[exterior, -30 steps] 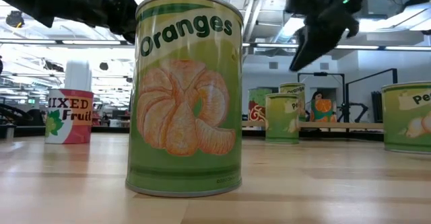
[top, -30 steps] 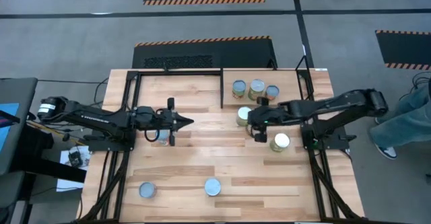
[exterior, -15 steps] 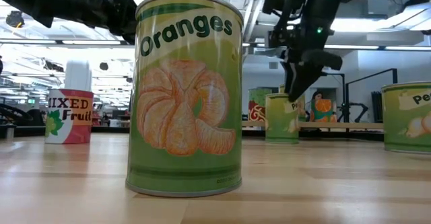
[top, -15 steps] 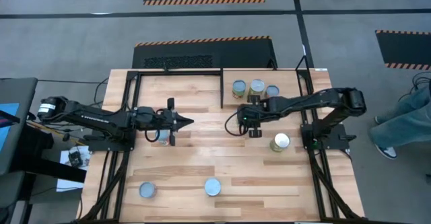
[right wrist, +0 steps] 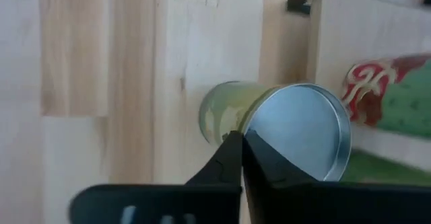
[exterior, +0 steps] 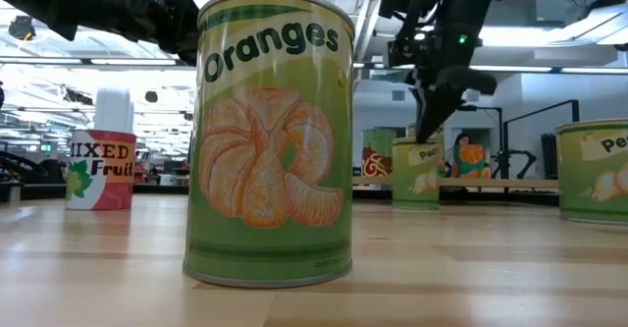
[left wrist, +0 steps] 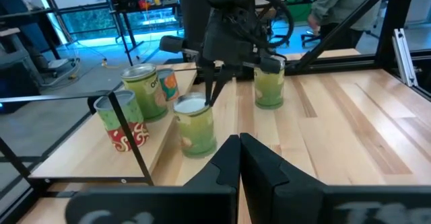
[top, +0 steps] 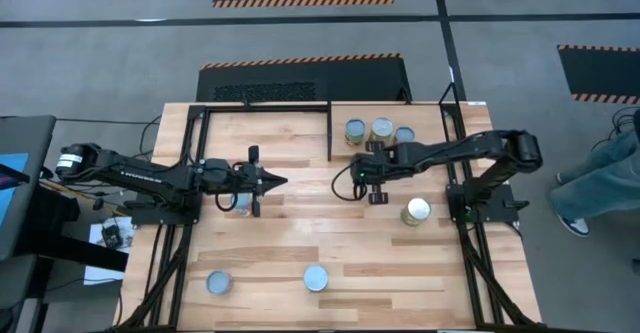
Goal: Pick and place cans onto a shelf
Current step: Put the left canned pears on the shelf
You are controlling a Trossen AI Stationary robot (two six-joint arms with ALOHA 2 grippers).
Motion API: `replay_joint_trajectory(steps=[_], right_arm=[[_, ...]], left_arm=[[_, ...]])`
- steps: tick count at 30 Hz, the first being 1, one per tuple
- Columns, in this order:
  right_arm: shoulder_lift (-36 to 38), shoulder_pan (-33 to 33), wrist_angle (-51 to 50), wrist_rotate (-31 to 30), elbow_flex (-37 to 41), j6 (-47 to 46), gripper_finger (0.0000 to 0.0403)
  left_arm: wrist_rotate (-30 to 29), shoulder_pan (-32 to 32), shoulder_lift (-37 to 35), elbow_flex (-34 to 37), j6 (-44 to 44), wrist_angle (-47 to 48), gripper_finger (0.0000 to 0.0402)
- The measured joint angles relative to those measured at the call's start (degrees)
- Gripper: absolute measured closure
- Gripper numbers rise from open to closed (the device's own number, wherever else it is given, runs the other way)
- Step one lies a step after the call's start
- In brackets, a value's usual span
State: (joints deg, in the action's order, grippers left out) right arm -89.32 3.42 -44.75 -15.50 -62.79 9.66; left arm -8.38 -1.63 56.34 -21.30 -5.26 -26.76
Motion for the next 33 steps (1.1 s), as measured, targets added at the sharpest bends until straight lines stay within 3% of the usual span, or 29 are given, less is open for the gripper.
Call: replay_joint_trajectory(steps=[9,15,20,27,33], right_arm=[[4.48,-1.06,-10.91,2.73,-5.84,-7.28,0.0399],[9.33,-4.17,-25.35,2.53,-9.48,-19.99,0.0399],[15.90,-4.51,-32.29,-1.05,-7.11,-29.59,0.0398],[24.05,2.99,-34.77,-5.09,0.25,-33.22,0.0398],[28.27,13.49,-32.89,-7.02,4.24,-28.99,0.0399]], left_arm=[[0.00,0.00,0.00,0.00,-0.02,0.46,0.0401],[0.00,0.00,0.00,0.00,0.00,0.44,0.0401],[0.00,0.00,0.00,0.00,0.02,0.42,0.0401],[0.00,0.00,0.00,-0.02,0.46,0.42,0.0401],[0.00,0.00,0.00,-0.02,0.42,0.31,0.0401]])
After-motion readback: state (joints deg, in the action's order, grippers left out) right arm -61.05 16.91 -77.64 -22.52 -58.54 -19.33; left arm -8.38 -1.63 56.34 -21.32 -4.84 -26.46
